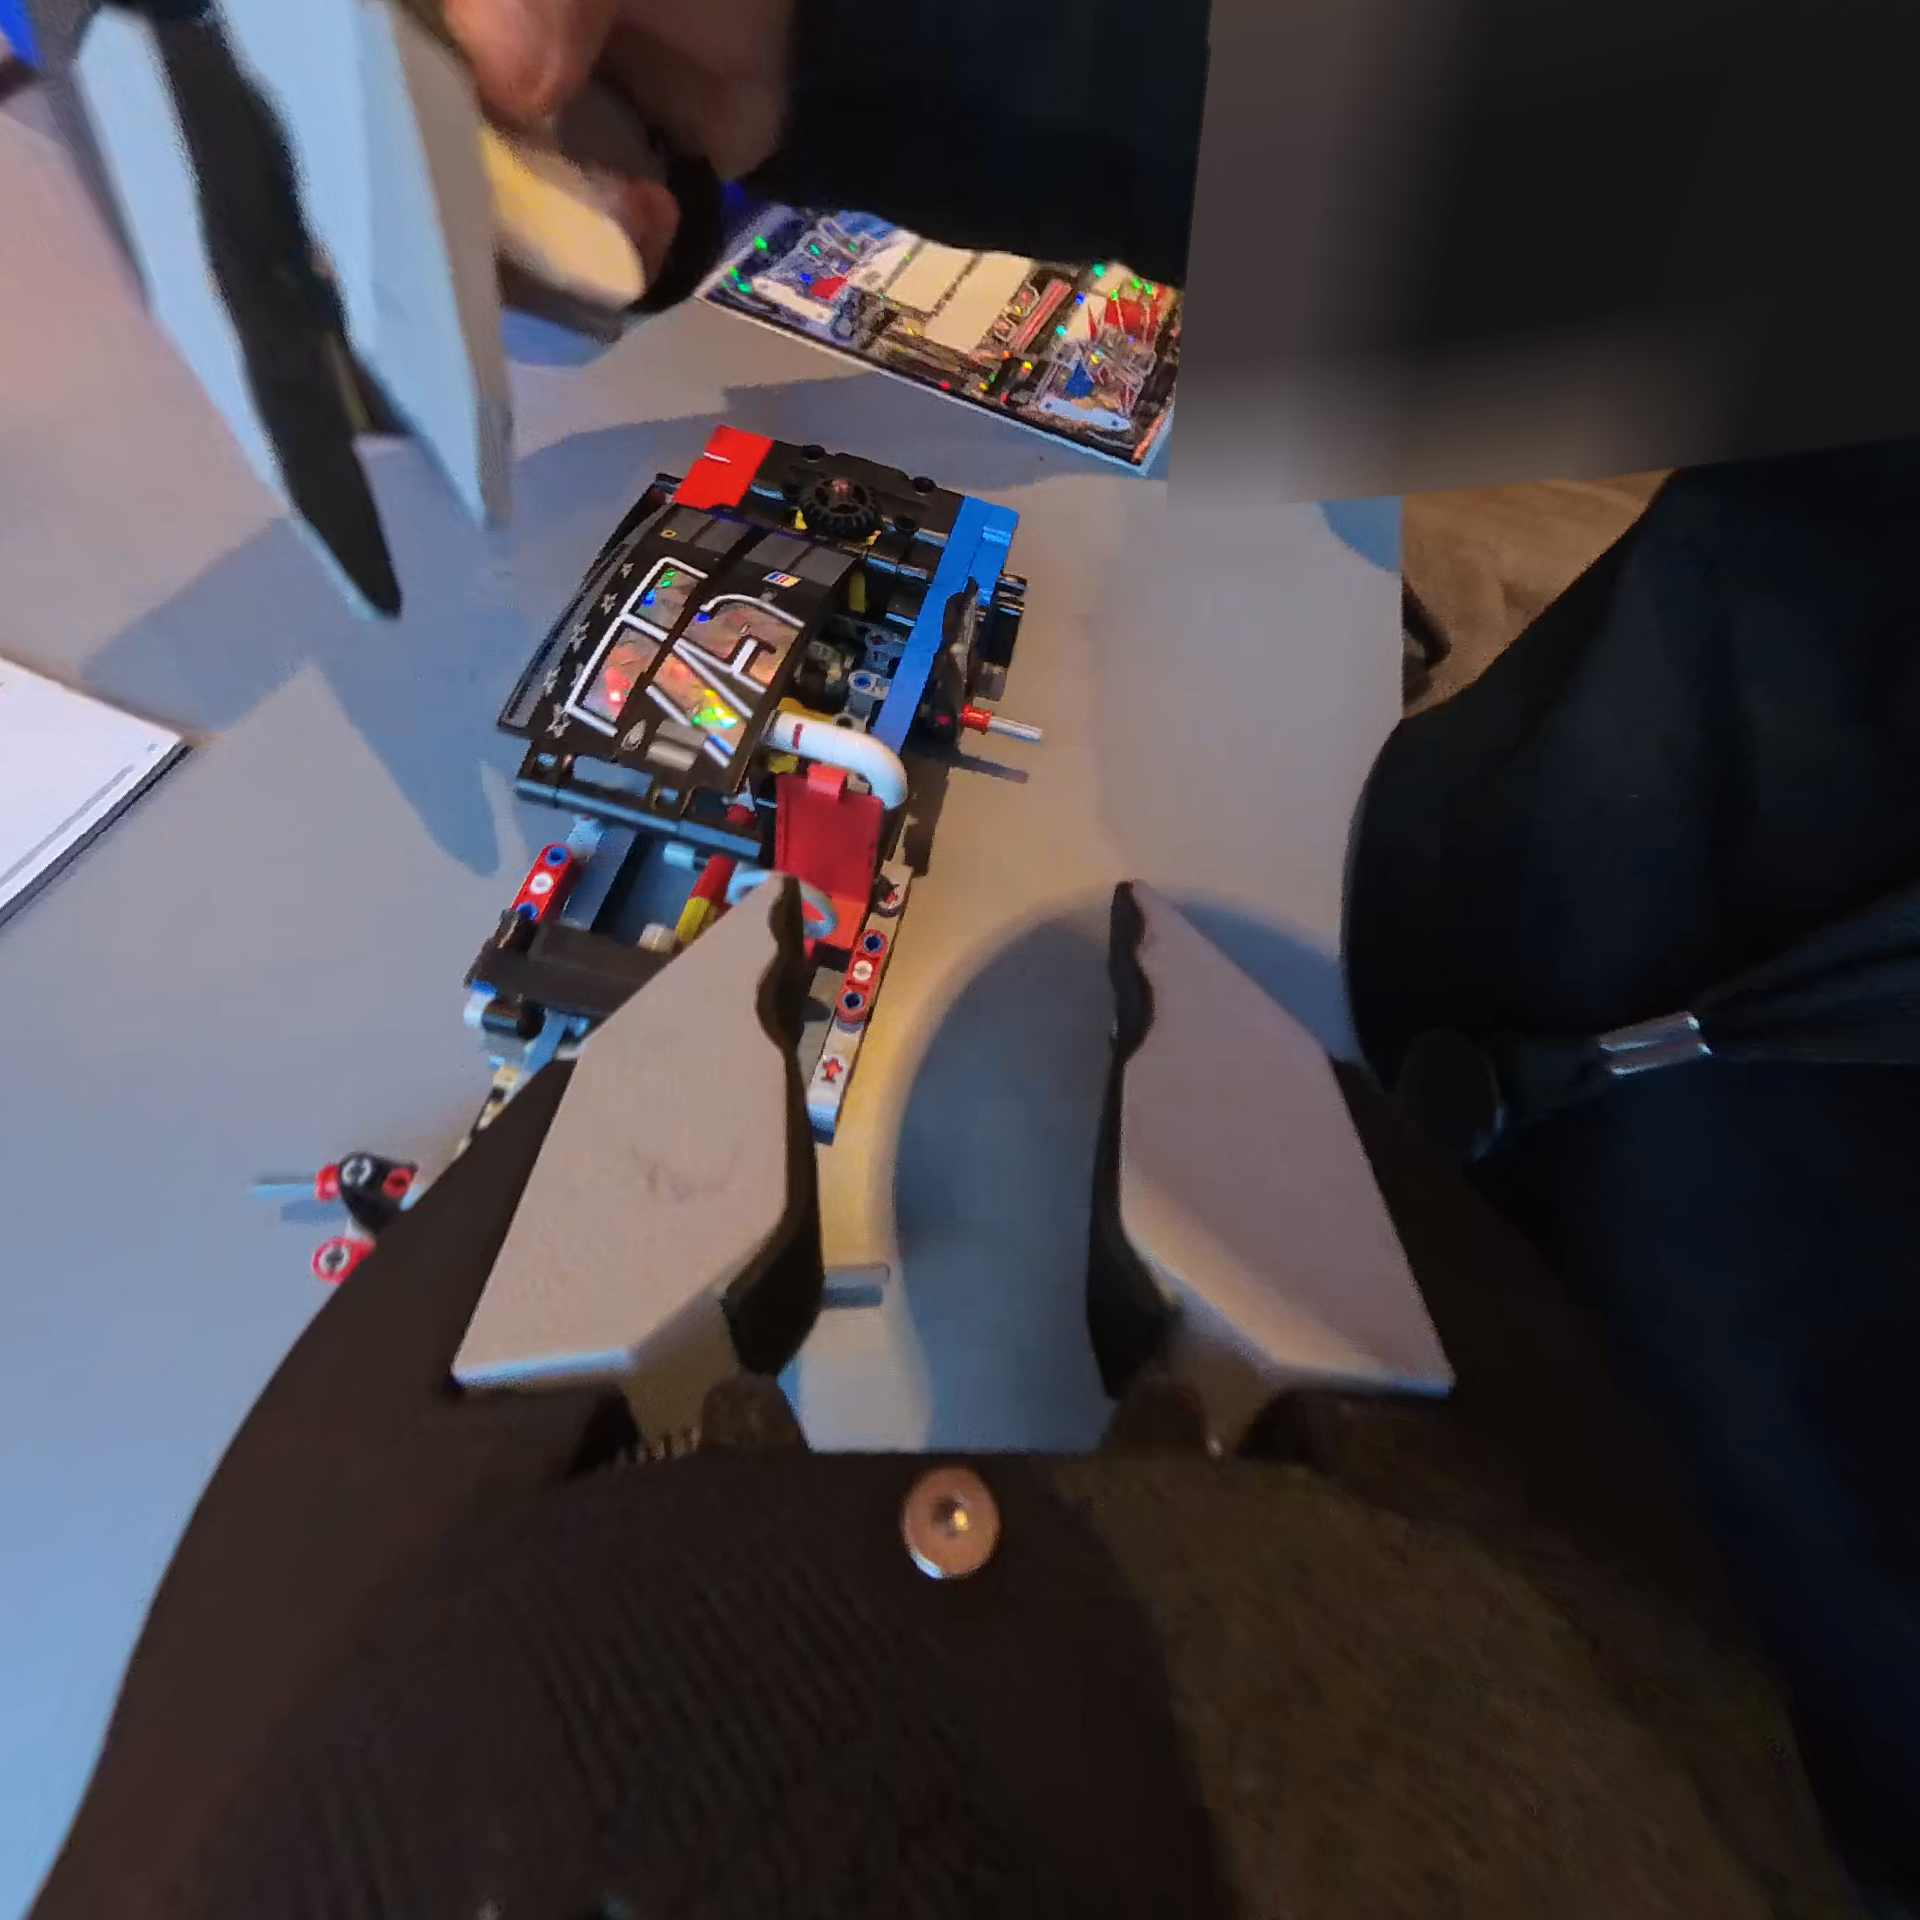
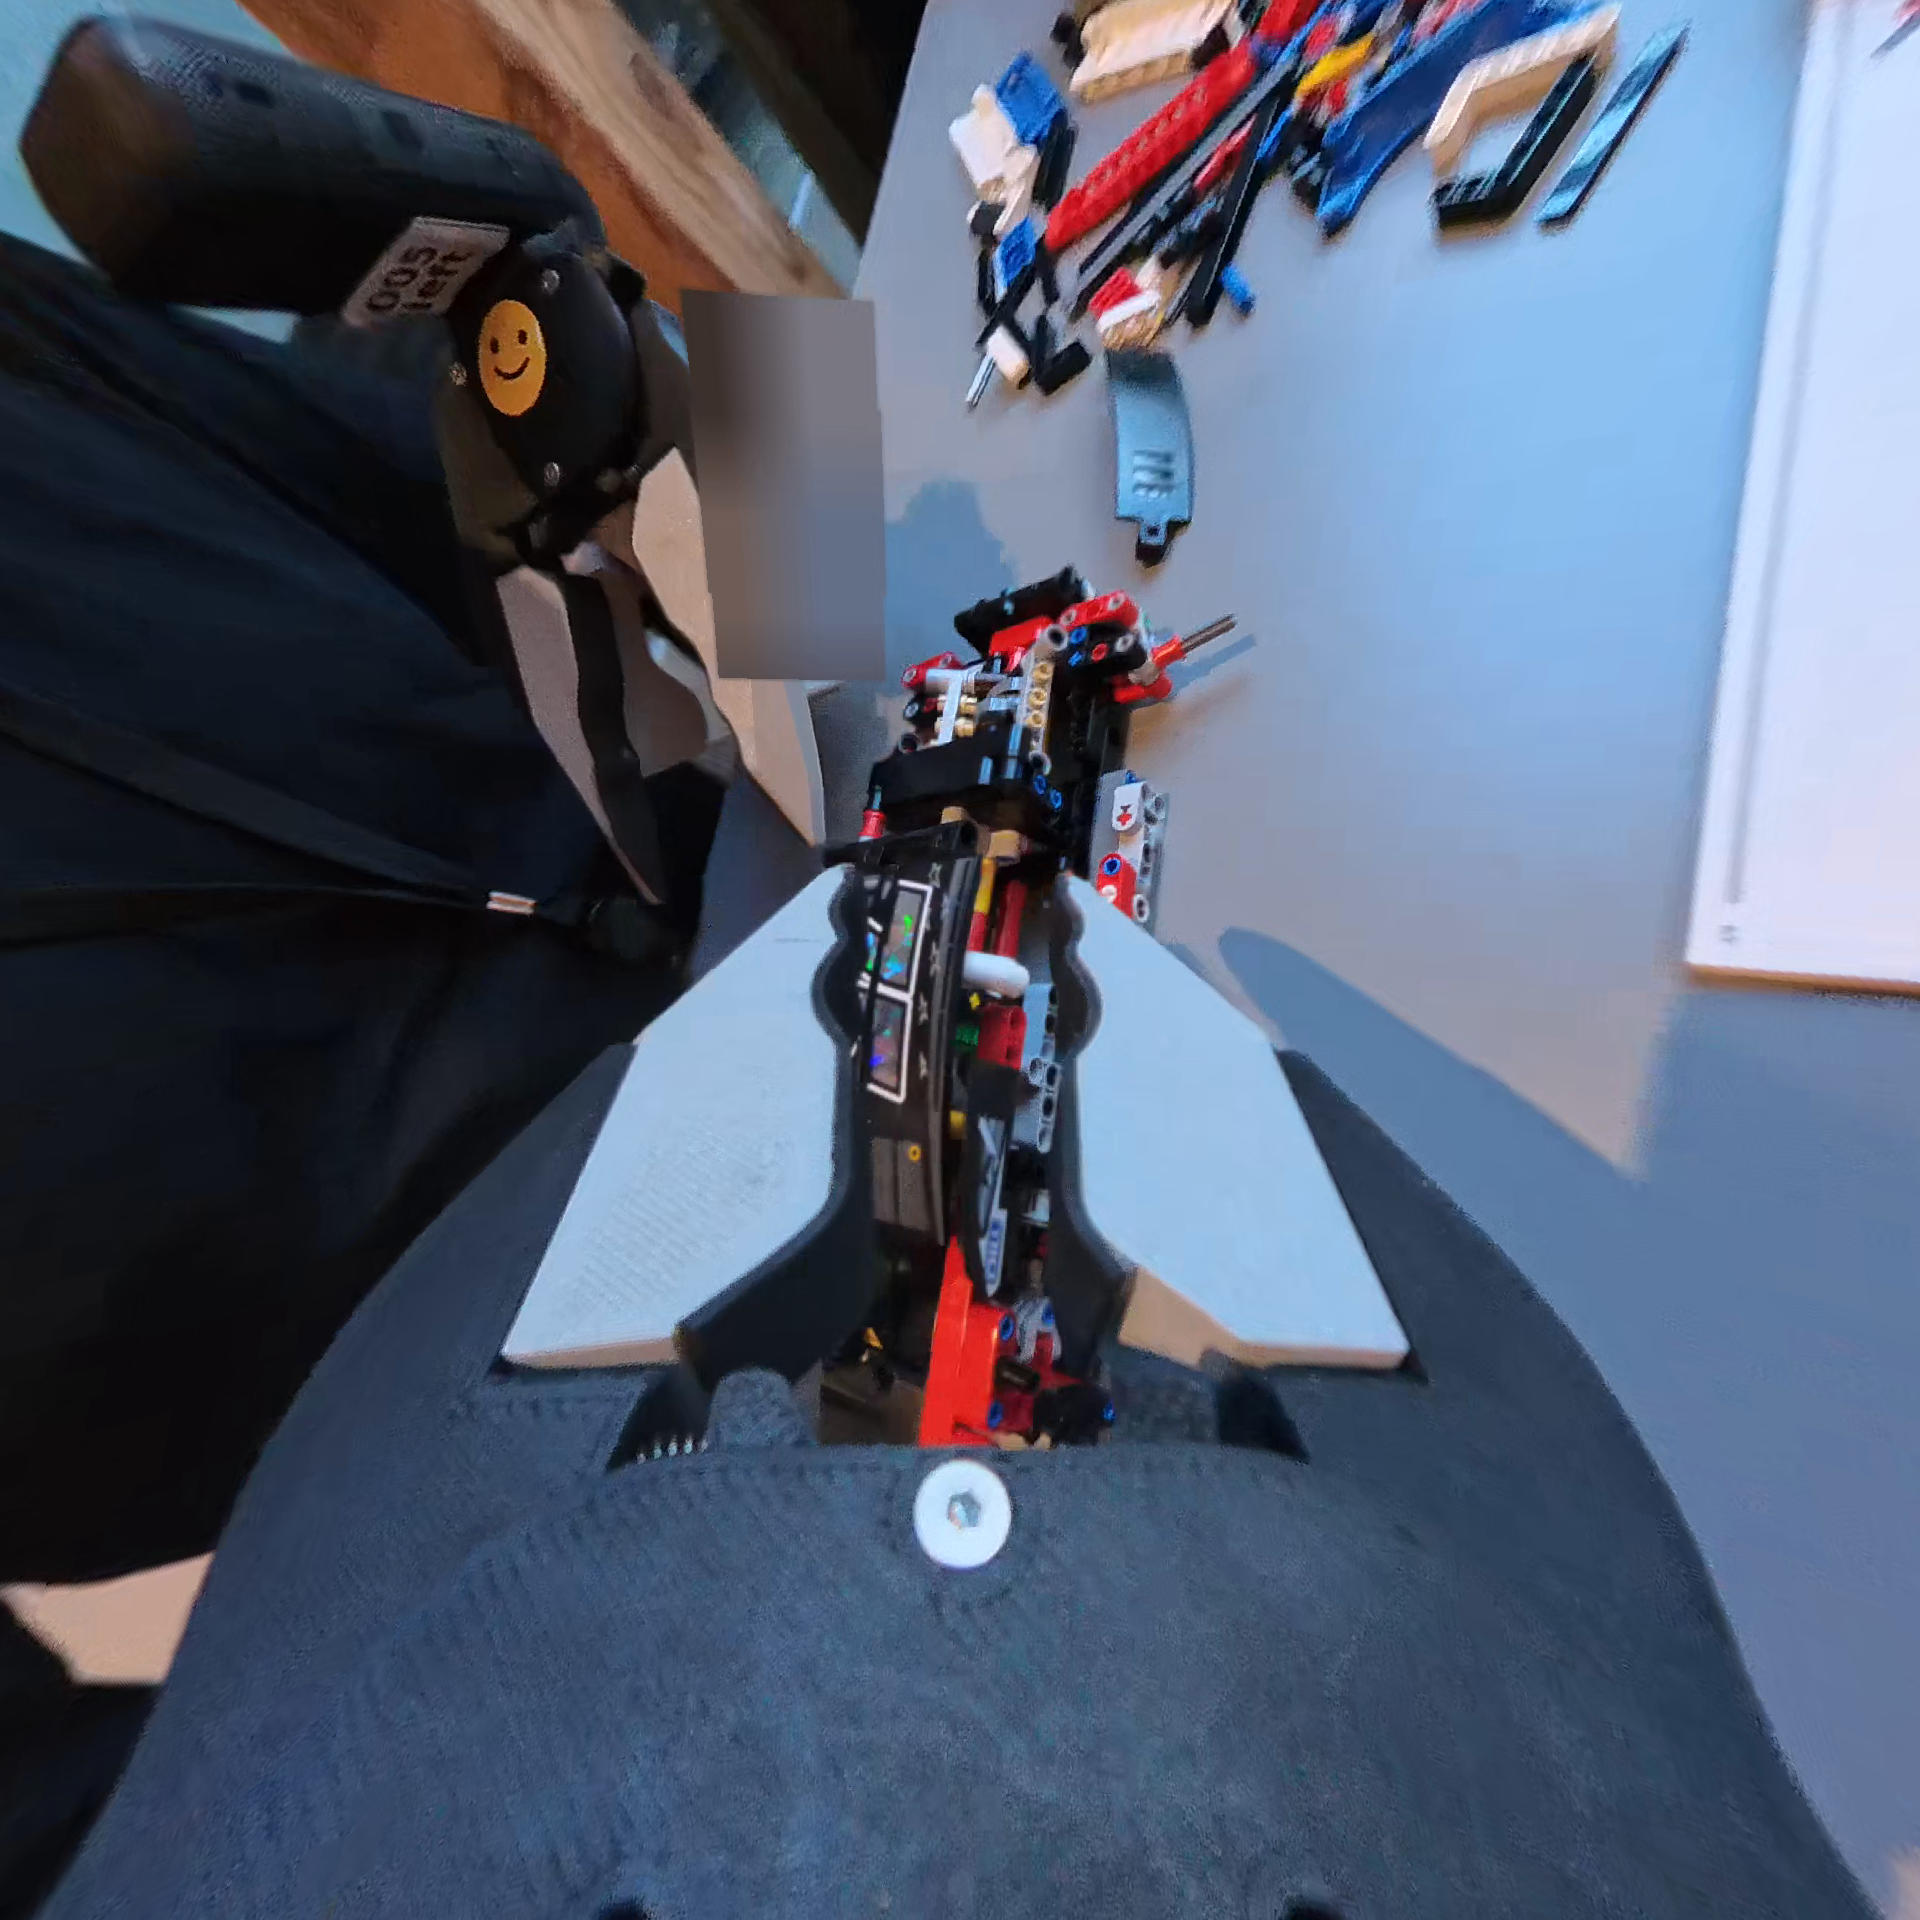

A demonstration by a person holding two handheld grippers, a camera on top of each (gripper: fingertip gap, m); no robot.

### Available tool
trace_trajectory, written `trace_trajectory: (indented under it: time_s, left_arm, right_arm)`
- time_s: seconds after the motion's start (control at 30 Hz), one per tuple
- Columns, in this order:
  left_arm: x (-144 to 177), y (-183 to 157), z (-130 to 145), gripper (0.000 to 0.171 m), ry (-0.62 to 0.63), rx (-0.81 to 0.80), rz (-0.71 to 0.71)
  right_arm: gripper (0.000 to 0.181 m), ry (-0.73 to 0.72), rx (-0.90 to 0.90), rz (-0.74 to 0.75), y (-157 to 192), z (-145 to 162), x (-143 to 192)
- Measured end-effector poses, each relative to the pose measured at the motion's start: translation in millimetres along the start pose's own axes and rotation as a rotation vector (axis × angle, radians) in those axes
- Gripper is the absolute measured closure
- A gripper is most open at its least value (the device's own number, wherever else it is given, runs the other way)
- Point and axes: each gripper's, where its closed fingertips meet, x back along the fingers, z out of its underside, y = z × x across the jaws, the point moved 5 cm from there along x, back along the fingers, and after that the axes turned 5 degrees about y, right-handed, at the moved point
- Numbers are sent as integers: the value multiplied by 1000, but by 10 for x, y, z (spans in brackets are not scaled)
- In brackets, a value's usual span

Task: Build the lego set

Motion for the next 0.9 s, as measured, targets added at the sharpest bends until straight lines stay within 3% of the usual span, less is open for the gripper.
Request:
trace_trajectory:
  time_s: [0.2, 0.43, 0.6, 0.83, 0.9]
  left_arm:
    - [307, 74, 70, 116, -137, 121, -59]
    - [400, 139, 192, 116, -195, 216, -127]
    - [558, 270, 316, 101, -229, 303, -258]
    - [1051, 275, 942, 85, -175, 387, -635]
    - [1092, 259, 1069, 83, -169, 397, -667]
  right_arm:
    - [148, -218, 119, 284, 255, 147, 284]
    - [148, -454, 209, 477, 526, 476, 413]
    - [128, -647, 275, 657, 578, 644, 484]
    - [125, -598, 338, 826, 537, 761, 430]
    - [126, -596, 352, 866, 516, 756, 435]
